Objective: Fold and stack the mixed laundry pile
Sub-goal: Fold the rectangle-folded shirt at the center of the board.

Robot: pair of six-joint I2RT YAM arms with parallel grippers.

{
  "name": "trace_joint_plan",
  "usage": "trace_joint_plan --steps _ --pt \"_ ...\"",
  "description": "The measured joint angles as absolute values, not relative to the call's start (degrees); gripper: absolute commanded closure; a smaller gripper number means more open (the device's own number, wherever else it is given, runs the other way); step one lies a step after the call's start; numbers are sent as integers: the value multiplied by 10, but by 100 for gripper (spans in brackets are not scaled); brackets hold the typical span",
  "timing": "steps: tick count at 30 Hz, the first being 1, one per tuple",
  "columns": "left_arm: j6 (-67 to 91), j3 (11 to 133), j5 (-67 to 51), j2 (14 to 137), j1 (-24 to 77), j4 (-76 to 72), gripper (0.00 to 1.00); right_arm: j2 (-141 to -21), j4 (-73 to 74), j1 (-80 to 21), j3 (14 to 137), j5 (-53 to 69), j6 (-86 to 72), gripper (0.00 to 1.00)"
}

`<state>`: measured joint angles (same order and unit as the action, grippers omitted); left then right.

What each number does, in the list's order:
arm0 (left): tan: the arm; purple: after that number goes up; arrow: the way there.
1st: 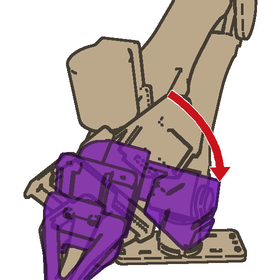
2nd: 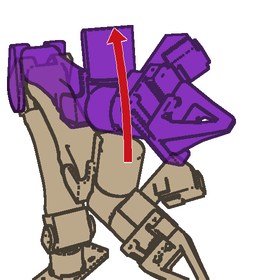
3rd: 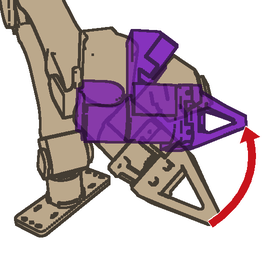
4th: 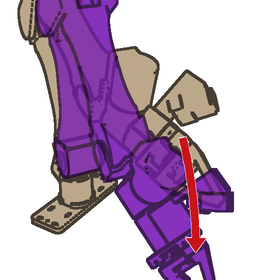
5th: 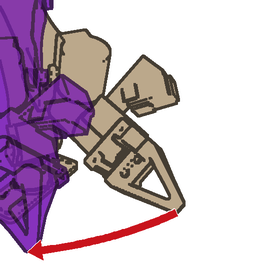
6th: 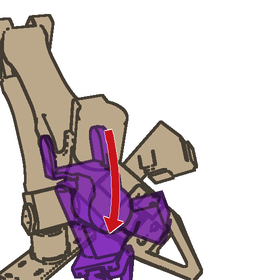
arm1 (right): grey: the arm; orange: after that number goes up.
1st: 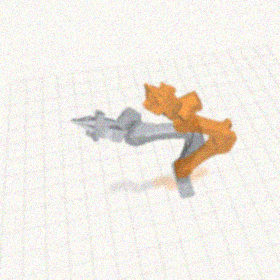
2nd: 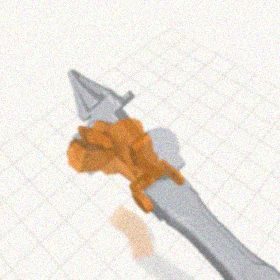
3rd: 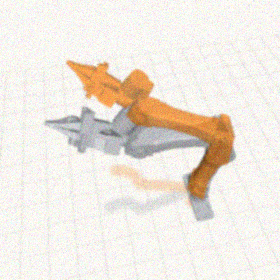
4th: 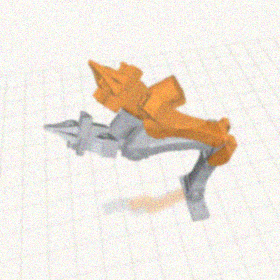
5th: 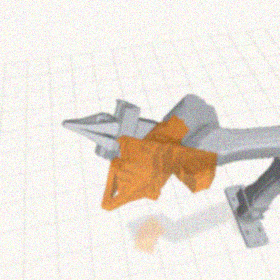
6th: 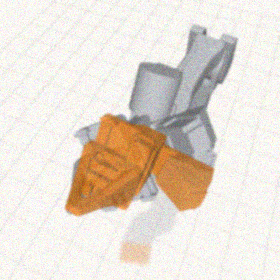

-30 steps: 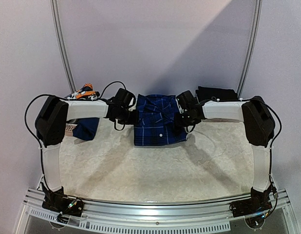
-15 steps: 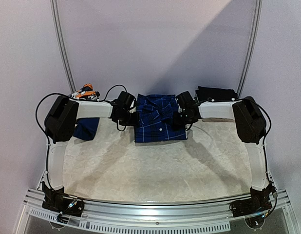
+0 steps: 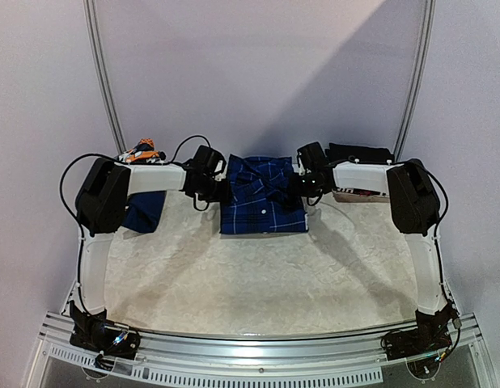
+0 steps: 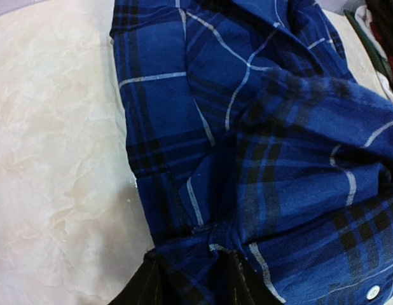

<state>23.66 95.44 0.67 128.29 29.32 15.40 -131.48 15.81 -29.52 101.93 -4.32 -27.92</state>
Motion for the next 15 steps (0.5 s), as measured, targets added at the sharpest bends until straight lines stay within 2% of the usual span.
trace_joint_plan --steps 3,9,11,15 --pt "225 955 5 1281 288 155 54 -1315 157 -288 1031 -36 -282 50" --pt "198 928 -4 1238 283 143 28 -1287 147 -284 1013 -30 -281 40" --pt "190 898 -9 1199 283 135 27 -1255 134 -284 978 -21 -278 37" --pt "182 850 -21 1136 286 115 37 -1182 104 -286 909 15 -262 36"
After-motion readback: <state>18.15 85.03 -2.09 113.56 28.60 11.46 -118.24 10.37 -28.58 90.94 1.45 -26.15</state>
